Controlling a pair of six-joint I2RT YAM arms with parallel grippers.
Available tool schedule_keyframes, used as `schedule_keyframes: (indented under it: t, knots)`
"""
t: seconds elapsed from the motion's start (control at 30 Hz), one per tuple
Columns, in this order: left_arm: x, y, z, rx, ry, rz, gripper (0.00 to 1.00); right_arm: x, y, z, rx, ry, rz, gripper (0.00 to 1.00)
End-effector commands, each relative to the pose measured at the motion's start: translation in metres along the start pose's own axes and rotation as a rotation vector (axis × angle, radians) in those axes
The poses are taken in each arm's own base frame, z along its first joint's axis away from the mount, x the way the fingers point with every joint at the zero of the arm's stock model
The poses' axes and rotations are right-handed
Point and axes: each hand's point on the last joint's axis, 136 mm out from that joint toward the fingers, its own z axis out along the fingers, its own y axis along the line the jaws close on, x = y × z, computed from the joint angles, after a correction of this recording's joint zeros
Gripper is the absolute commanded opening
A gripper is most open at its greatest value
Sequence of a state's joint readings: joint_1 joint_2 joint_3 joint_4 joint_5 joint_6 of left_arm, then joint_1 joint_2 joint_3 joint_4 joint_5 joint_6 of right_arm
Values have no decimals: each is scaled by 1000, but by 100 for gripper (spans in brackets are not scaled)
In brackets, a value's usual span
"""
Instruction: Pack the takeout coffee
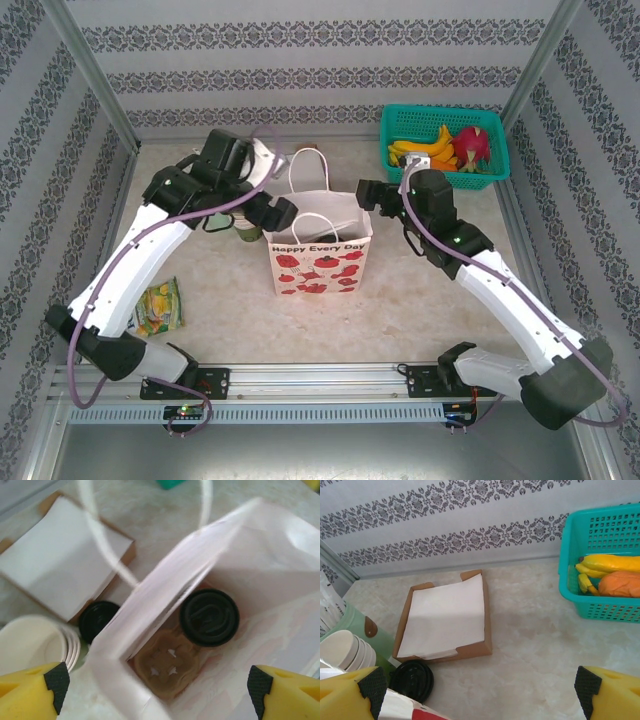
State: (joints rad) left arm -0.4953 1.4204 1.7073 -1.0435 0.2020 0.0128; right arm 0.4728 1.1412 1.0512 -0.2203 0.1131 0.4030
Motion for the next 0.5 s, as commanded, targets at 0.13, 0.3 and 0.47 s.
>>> schedule_keyframes:
  t: [0.13,0.3,0.47]
  knots:
    - [16,16,20,-2,44,-463,89,1,4,14,7,80,47,98]
    - [16,4,31,77,76,-479,82,-4,-9,26,79,102,79,98]
    - [33,22,44,-43,168,-482,61,-6,-13,41,77,136,108,98]
